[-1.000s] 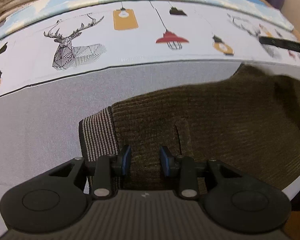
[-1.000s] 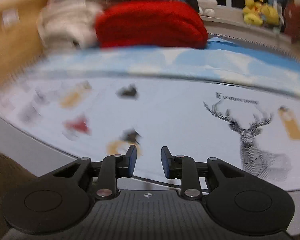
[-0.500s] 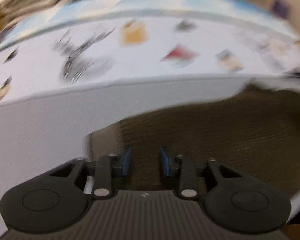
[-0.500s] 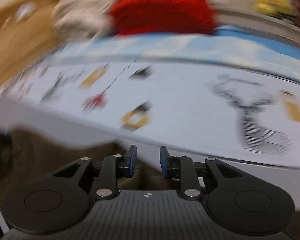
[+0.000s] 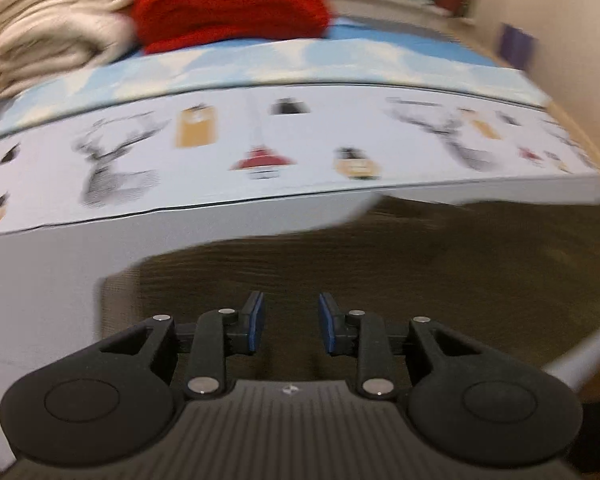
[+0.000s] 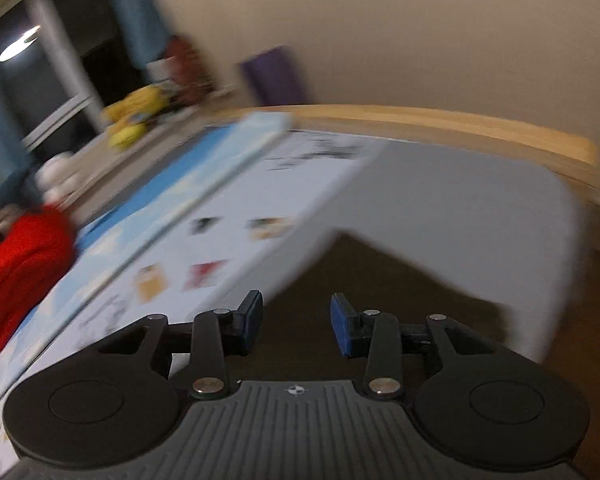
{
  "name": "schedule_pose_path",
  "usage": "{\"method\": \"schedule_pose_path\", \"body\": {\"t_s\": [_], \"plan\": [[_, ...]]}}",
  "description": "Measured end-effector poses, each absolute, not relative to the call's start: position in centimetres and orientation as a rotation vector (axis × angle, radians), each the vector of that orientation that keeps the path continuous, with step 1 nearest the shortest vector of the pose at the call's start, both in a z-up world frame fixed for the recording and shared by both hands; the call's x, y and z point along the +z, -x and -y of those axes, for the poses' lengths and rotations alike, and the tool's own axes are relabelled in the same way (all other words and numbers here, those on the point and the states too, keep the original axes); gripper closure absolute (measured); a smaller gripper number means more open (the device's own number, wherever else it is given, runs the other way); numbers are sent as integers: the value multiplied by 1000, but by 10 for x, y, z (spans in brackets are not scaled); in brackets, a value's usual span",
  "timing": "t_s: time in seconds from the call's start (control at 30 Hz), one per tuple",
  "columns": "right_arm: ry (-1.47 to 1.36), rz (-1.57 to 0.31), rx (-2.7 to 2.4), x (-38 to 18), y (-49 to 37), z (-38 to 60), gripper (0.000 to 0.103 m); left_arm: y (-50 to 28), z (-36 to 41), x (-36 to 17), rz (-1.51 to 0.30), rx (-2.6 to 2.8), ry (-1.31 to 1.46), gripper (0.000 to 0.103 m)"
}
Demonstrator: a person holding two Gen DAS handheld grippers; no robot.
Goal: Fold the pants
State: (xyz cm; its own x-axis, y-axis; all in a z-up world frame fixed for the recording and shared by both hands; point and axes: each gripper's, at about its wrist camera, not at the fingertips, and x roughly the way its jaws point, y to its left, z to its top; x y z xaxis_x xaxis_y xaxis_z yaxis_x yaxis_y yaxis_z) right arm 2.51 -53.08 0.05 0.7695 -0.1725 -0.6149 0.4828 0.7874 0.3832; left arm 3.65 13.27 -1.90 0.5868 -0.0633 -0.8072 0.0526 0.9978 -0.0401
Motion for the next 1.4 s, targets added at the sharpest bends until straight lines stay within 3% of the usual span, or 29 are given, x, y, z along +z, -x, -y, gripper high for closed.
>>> {"method": "schedule_pose_path", "body": {"t_s": [0.3, 0.57, 0.7, 0.73, 0.77, 1.13, 1.4], "plan": [[-987, -685, -565, -80, 28, 635, 59, -3, -57, -46, -930, -158, -173, 66], [-1175, -718, -583, -113, 5, 636, 58, -21, -74, -60, -979, -116, -121, 66], [-1069, -754, -606, -108, -11, 627, 55, -24, -75, -60, -983, -114, -120, 66], [-1030, -769, -614, -106, -16, 623, 60, -24, -75, -61, -983, -114, -120, 66], [-1001, -778, -636, -105, -18, 621, 73, -25, -75, -60, -981, -116, -120, 66], [-749, -674, -600, -44, -26, 577, 87, -22, -75, -51, -950, -131, -89, 66], [-58, -478, -239, 47, -42, 397, 88, -6, -89, -43, -920, -124, -84, 66]]}}
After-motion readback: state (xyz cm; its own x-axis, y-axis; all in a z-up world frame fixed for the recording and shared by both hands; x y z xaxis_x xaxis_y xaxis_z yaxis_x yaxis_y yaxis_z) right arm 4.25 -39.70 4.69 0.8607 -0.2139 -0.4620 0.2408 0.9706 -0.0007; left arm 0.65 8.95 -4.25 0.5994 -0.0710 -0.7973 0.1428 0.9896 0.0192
